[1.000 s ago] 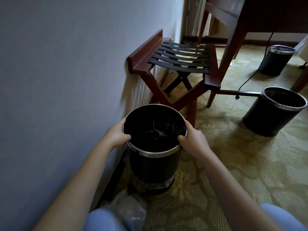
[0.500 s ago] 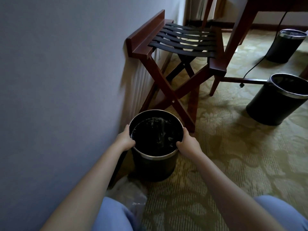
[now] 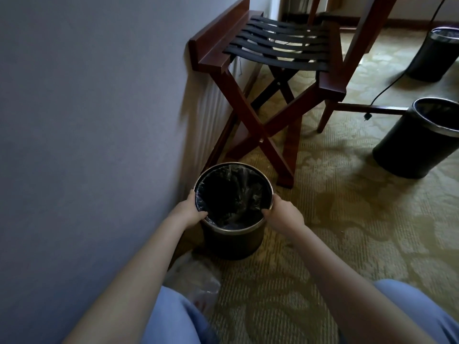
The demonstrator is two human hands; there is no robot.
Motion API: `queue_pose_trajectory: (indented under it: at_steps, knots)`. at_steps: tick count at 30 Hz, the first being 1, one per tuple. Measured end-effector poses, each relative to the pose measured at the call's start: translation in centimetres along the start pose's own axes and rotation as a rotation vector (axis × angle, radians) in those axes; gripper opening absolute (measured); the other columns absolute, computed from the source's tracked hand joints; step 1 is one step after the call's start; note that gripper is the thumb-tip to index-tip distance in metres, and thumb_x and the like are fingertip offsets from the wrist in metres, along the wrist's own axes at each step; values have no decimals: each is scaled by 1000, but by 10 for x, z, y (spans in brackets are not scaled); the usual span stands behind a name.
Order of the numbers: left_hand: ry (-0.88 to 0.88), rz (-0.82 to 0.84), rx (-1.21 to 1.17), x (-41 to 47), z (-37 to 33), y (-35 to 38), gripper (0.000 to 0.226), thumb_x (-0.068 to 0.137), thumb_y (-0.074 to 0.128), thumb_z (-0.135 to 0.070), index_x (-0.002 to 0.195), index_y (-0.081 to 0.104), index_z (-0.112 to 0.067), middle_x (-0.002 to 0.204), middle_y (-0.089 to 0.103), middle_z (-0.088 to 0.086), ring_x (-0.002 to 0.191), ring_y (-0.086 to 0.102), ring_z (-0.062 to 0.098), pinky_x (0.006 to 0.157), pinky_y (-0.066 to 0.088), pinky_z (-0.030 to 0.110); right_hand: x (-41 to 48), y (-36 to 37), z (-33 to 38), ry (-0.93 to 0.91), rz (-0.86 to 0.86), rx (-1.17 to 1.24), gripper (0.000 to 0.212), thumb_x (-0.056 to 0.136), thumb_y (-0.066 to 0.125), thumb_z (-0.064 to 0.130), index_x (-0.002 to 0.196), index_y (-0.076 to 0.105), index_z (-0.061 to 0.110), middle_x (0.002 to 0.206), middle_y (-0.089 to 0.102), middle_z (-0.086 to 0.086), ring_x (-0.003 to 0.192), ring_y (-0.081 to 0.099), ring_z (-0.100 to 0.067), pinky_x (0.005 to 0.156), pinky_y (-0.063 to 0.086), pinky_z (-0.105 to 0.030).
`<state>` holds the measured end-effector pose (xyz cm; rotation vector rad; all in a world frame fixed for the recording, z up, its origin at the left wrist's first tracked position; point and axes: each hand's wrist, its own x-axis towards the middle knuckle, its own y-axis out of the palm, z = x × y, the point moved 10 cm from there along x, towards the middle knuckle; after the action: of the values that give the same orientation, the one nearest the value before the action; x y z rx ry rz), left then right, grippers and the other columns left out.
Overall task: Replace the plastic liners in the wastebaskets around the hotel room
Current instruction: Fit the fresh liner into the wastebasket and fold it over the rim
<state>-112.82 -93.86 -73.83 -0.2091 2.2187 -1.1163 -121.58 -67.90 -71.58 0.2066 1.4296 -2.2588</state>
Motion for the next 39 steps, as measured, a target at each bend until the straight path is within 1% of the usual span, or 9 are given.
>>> queue_pose_trajectory:
  at_steps: [4,8,15,18,23,28,31,35,39]
  knots:
    - [-29,-135,-3,-7,12,-16,65,87,61,-44,140,37,-15,137,42,16,124,47,34,101,42,40,-16,-10,27,-108,-98,52,49,98,44,31,144,31,20,98,65,0,82,64,-20,62,52,-33]
    - [-104,-227,20,-31,35,-41,58,92,54,-41,138,41,-7,139,43,17,126,45,34,101,39,38,-36,3,87,-337,-25,116,44,98,49,27,141,39,22,92,68,4,81,65,-14,72,56,-36]
    - [-182,89,61,-76,97,-10,37,92,58,-36,118,58,-10,123,61,11,111,57,27,93,46,33,-72,100,174,-685,351,-76,36,93,55,23,129,57,20,106,69,0,100,63,-22,84,51,-37]
    - [-241,85,80,-96,126,-2,34,90,60,-33,115,59,-10,119,62,12,107,57,27,87,45,31,-82,158,180,-717,493,-212,42,91,55,24,133,54,17,119,65,-5,110,60,-26,87,50,-35]
    - [-325,24,44,-124,164,19,39,89,60,-38,114,59,-9,119,62,15,107,59,29,84,45,32,-74,233,174,-699,541,-416,61,92,55,22,148,31,15,142,44,-11,121,53,-31,91,49,-37]
    - [-379,-27,68,-139,197,45,34,88,57,-32,115,57,-12,124,58,14,113,56,32,89,47,34,-68,293,158,-634,680,-484,82,89,66,27,153,15,14,154,28,-13,139,34,-33,110,35,-43]
    - [-391,-60,70,-144,205,56,43,87,57,-31,126,51,-14,131,52,10,117,53,31,96,46,40,-64,305,153,-587,621,-447,73,86,67,33,147,30,19,147,37,-10,135,37,-32,107,38,-47]
    - [-391,-67,47,-143,202,66,59,90,57,-27,144,34,-19,148,36,2,128,45,26,102,42,39,-64,298,146,-598,537,-493,36,92,61,27,126,55,17,122,57,-5,110,57,-24,92,51,-40]
    - [-347,70,32,-139,185,77,78,87,61,-23,152,18,-22,160,12,-2,143,26,21,112,30,35,-76,269,155,-695,558,-410,19,93,61,26,106,64,12,111,57,-4,98,59,-22,79,47,-30]
